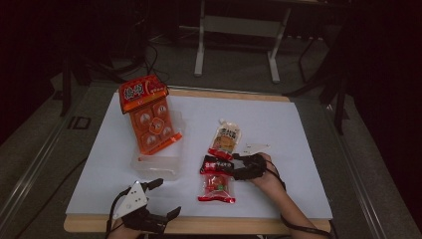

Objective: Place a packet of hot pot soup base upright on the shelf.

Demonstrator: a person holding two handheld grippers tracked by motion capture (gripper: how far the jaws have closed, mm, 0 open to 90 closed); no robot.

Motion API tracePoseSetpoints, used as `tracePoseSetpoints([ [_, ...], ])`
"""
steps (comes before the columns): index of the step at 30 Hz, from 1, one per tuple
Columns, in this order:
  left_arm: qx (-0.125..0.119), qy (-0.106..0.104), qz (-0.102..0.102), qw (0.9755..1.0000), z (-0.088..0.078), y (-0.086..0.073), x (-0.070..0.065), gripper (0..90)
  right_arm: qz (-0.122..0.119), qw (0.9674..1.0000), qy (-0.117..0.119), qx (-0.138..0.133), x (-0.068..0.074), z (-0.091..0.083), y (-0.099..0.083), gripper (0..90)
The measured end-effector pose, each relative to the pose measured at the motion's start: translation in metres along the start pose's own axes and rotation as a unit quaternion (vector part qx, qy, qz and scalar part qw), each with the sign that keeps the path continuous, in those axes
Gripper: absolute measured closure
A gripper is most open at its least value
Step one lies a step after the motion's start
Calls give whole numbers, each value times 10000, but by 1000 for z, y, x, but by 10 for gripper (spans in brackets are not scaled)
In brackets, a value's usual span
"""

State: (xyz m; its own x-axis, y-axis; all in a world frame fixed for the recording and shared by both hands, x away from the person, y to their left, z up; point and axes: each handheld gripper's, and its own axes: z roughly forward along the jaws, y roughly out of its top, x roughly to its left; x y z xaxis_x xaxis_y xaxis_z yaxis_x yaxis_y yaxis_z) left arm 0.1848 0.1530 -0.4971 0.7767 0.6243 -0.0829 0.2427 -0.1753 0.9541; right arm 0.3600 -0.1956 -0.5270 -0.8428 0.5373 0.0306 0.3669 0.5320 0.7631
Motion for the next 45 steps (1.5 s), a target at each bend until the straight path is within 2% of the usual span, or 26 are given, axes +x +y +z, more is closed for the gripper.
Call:
tracePoseSetpoints([
  [12,48,-18,-21,10000,2,-1,0,19,49,9997,-2,222,2,11,-5,334],
  [16,60,-12,-14,10000,3,-1,0,19,-50,9997,-94,239,6,12,-5,335],
  [19,83,-2,18,10000,3,-1,-1,19,-25,9996,-31,272,8,13,-5,398],
  [22,84,-5,34,10000,3,-2,-2,18,-205,9992,-108,327,13,12,-3,441],
  [31,126,-6,66,9999,5,-2,-2,19,-262,9980,129,569,22,12,2,732],
  [34,138,7,46,9999,5,-3,-2,19,-262,9976,159,614,22,13,4,757],
  [40,114,31,50,9999,4,-3,-1,19,-20,9976,237,651,23,13,5,841],
  [45,113,19,30,9999,4,-3,0,19,-145,9978,75,638,29,13,8,863],
])
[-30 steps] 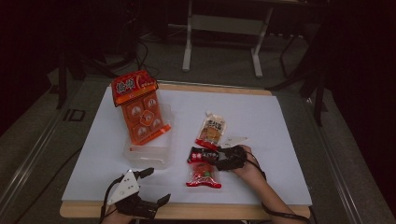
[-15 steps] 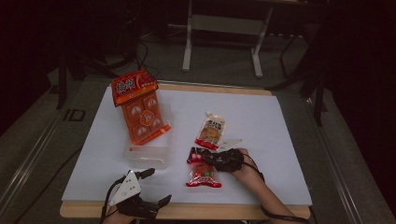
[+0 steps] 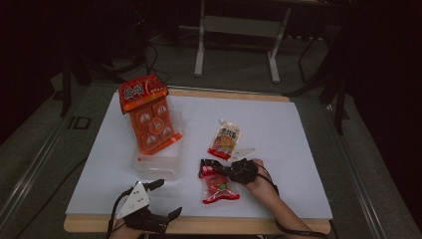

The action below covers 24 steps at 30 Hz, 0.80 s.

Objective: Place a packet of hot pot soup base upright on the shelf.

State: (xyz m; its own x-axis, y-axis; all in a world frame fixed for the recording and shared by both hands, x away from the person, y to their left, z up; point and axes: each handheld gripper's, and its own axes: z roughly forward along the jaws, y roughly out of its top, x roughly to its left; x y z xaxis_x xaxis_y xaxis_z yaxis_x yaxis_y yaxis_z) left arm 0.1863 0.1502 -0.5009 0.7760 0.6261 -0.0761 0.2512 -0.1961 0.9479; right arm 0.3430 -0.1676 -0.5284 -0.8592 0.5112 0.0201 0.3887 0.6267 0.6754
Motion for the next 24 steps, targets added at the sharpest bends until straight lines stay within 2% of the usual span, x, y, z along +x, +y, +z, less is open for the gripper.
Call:
tracePoseSetpoints([
  [7,-7,13,-4,10000,-1,0,0,19,-56,9999,-55,-88,2,-6,2,869],
  [17,-39,-7,-8,10000,-1,1,0,19,-87,9993,28,-361,7,-25,7,873],
  [24,23,-25,-44,10000,0,2,1,19,-162,9985,48,-524,12,-37,8,874],
])
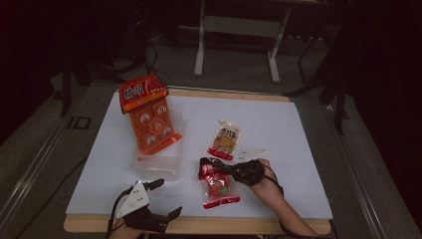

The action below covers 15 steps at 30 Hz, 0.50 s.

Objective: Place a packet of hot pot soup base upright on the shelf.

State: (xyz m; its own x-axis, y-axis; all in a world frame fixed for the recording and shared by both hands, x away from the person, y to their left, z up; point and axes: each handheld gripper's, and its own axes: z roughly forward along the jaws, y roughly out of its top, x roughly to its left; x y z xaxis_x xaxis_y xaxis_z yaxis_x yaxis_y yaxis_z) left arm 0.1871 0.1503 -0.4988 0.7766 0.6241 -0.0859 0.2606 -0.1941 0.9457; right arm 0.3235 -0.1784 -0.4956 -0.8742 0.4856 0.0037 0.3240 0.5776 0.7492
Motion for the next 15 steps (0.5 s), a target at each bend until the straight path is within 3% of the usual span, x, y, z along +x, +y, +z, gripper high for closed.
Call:
tracePoseSetpoints([
  [9,-77,-9,20,10000,0,6,1,20,-165,9997,2,-191,10,-15,4,874],
  [15,2,-19,82,10000,3,7,1,20,-210,9993,26,-300,15,-22,5,874],
])
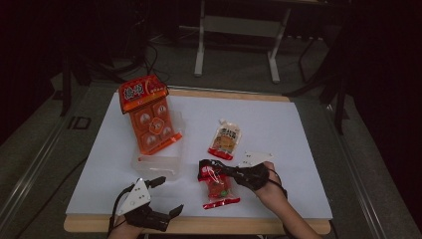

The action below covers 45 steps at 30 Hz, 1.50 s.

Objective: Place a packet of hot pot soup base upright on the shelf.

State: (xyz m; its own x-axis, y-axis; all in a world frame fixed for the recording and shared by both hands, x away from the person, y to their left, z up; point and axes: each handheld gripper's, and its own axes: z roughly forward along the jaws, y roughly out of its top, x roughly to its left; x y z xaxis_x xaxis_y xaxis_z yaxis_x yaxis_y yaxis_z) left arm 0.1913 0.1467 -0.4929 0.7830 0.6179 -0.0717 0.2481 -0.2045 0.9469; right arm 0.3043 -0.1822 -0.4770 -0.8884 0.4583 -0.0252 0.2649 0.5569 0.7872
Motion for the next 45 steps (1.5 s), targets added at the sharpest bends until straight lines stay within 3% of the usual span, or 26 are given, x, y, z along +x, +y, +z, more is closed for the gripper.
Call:
tracePoseSetpoints([
  [24,-108,-155,-69,9998,10,24,16,23,-228,9985,99,-487,15,-32,15,877],
  [32,-150,-277,-55,9995,20,38,21,23,-297,9973,193,-643,22,-41,21,877],
  [36,-170,-253,-155,9994,27,44,24,24,-356,9967,235,-686,26,-43,23,876],
  [45,-241,-409,-146,9988,34,55,29,103,-398,9958,333,-758,32,-46,28,875],
])
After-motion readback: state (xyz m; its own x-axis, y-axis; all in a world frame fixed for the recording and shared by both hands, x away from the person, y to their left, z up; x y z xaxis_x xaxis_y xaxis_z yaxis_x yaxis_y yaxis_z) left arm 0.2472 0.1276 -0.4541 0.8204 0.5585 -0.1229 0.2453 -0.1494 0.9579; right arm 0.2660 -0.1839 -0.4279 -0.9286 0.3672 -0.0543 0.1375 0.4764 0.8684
